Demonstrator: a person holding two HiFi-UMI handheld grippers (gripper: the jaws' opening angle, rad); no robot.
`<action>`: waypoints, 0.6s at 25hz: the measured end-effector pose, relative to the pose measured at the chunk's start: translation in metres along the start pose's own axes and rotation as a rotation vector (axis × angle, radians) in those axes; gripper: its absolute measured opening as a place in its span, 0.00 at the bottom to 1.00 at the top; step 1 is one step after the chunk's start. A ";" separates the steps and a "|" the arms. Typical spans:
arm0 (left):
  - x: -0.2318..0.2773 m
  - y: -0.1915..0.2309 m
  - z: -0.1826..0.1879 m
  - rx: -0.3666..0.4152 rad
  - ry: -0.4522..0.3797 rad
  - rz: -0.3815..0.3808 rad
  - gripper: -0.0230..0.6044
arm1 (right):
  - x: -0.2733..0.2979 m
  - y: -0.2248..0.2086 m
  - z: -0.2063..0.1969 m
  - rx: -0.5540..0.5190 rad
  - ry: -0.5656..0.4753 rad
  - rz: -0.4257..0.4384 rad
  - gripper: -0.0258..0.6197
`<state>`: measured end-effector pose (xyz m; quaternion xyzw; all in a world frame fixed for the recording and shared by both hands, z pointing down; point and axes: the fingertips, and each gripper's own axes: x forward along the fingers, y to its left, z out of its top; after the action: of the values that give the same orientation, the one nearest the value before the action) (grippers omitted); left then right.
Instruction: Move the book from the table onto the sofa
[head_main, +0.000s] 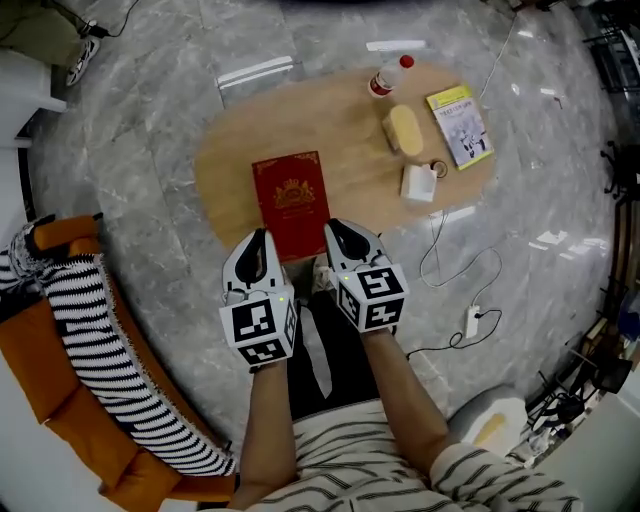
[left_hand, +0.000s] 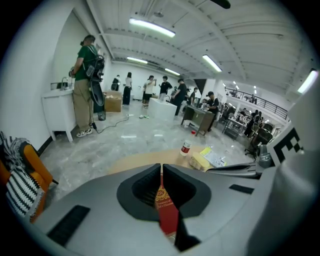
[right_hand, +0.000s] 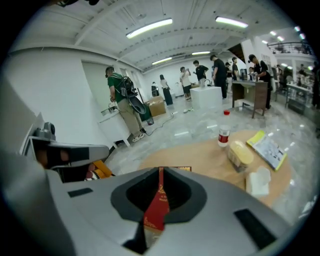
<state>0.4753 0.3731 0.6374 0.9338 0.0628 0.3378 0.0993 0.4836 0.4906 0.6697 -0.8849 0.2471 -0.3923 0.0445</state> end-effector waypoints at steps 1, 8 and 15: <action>0.006 0.002 -0.009 -0.006 0.016 -0.005 0.05 | 0.005 -0.004 -0.009 0.008 0.015 -0.001 0.06; 0.047 0.014 -0.070 -0.058 0.130 -0.050 0.21 | 0.045 -0.028 -0.058 0.061 0.098 0.004 0.19; 0.082 0.029 -0.133 -0.134 0.256 -0.071 0.32 | 0.083 -0.051 -0.111 0.100 0.211 0.015 0.33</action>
<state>0.4536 0.3792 0.7947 0.8716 0.0851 0.4540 0.1642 0.4724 0.5090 0.8158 -0.8336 0.2370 -0.4947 0.0651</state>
